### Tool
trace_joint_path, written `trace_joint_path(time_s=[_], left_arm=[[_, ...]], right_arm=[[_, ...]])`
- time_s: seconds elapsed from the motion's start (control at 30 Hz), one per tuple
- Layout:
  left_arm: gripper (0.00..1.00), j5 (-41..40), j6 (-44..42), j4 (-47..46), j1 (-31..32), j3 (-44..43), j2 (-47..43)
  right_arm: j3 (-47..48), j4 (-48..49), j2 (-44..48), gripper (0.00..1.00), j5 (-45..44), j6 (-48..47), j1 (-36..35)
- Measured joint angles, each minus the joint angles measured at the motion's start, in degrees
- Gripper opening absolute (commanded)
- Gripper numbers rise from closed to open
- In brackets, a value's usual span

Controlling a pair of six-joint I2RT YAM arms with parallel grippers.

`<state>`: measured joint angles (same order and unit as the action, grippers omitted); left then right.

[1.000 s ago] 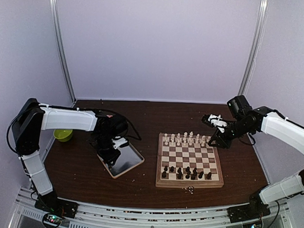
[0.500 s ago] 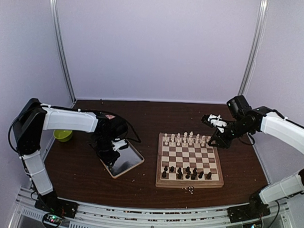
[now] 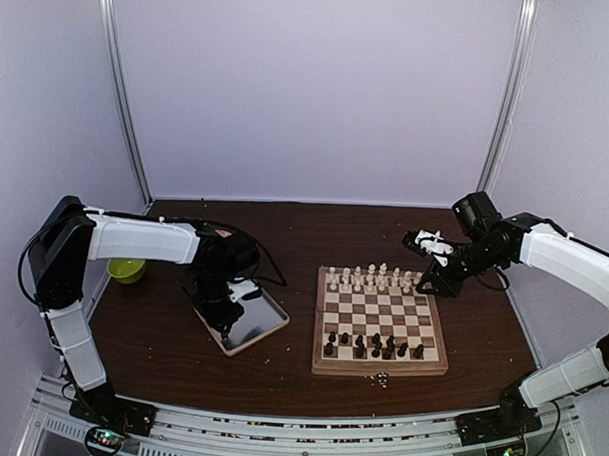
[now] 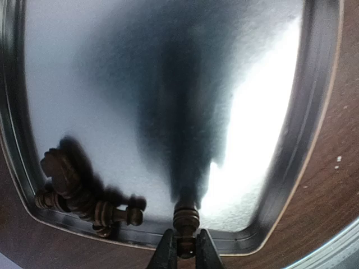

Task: Set up the chess pieces on the board
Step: Pick up the pawn from the storage box, then place the pawn on the chessboard.

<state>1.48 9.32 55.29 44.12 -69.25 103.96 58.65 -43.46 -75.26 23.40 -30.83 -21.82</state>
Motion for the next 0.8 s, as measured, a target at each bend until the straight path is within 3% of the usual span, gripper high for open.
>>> trace_joint_path(time_s=[0.17,0.37,0.57,0.8], left_arm=[[0.1,5.7,0.0,-1.4,0.2,-5.8,0.0],[0.11,14.1,2.5,-11.5,0.5,-12.7,1.1],[0.11,18.5,2.6,-16.8,3.8,-26.6,11.3],[0.11,17.5,-0.6,-14.4,9.2,-37.0,20.4]], right_arm=[[0.0,0.0,0.0,0.34,-0.3,-0.1,0.0],[0.0,0.0,0.0,0.34,-0.6,-0.1,0.0],[0.0,0.2,0.0,0.34,-1.4,0.0,0.0],[-0.1,0.7,0.0,0.34,-2.7,0.0,0.0]])
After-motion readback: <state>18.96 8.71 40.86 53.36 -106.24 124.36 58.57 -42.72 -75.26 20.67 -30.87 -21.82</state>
